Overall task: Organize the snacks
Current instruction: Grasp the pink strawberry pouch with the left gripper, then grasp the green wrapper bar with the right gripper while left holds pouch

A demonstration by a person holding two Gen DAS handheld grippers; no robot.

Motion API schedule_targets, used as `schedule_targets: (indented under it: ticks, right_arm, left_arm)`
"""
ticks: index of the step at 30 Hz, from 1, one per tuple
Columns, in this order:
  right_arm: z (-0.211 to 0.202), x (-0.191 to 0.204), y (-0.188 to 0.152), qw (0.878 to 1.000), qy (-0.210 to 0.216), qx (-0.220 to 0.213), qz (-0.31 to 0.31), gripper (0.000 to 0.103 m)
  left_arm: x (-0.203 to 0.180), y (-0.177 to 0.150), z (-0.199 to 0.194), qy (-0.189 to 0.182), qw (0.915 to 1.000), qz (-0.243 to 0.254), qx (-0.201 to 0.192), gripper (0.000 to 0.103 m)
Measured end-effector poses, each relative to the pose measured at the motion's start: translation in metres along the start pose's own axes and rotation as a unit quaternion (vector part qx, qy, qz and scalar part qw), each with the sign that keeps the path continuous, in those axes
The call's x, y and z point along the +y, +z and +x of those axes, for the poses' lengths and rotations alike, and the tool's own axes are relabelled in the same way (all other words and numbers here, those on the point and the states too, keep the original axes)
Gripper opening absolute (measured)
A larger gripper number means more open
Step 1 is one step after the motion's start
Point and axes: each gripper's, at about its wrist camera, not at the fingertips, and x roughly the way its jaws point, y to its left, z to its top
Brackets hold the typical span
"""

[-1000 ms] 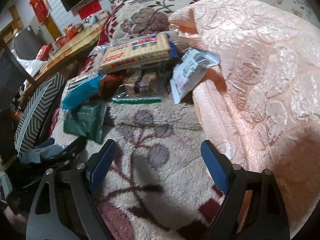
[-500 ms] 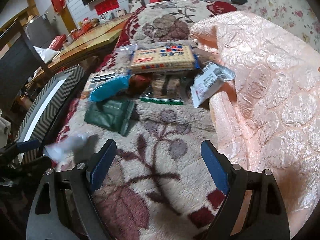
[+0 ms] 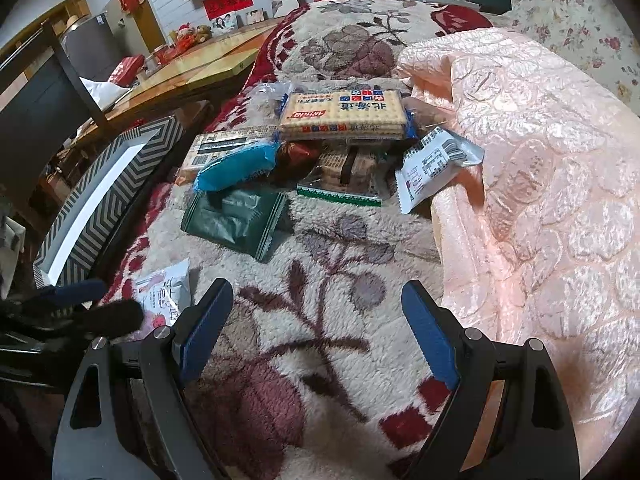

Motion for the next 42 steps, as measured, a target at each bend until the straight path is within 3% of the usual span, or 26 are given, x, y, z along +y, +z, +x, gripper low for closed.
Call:
schedule_targets:
  ticks: [5,12,15,20,23,28,35,39,40,42]
  right_arm:
    - [0.002,-0.007,0.001,1.000,-0.014,0.008,0.004,0.086]
    - [0.003,-0.016,0.005,1.000,-0.003,0.013,0.019,0.086]
    - [0.005,-0.012,0.009,1.000,-0.001,0.016,0.005,0.086]
    - [0.016,0.005,0.021,0.998,0.029,0.035,-0.049,0.086]
    - [0.031,0.020,0.030,0.993,0.042,0.054,-0.093,0.086]
    - [0.054,0.053,0.042,0.977,0.042,0.071,-0.196,0.086]
    - [0.079,0.088,0.053,0.931,0.004,0.083,-0.355,0.086]
    - [0.094,0.096,0.061,0.918,0.022,0.109,-0.380,0.086]
    - [0.098,0.098,0.062,0.917,0.025,0.119,-0.381,0.084]
    - [0.098,0.097,0.060,0.921,0.039,0.126,-0.366,0.068]
  left_arm:
    - [-0.007,0.003,0.013,0.017,0.9999,0.001,0.000,0.102]
    - [0.000,0.001,0.027,0.031,0.9992,-0.002,0.027,0.085]
    - [-0.001,-0.001,0.027,0.033,0.9990,0.013,0.026,0.078]
    - [0.007,-0.004,0.020,0.035,0.9986,0.029,0.026,0.053]
    - [0.014,-0.005,0.016,0.027,0.9987,0.030,0.032,0.051]
    - [0.022,-0.006,0.013,0.024,0.9988,0.024,0.035,0.051]
    - [0.028,-0.005,0.010,0.027,0.9988,0.021,0.034,0.051]
    - [0.031,-0.004,0.013,0.024,0.9988,0.015,0.039,0.051]
    - [0.031,-0.004,0.013,0.024,0.9989,0.014,0.038,0.051]
    - [0.032,-0.004,0.013,0.024,0.9989,0.013,0.038,0.051]
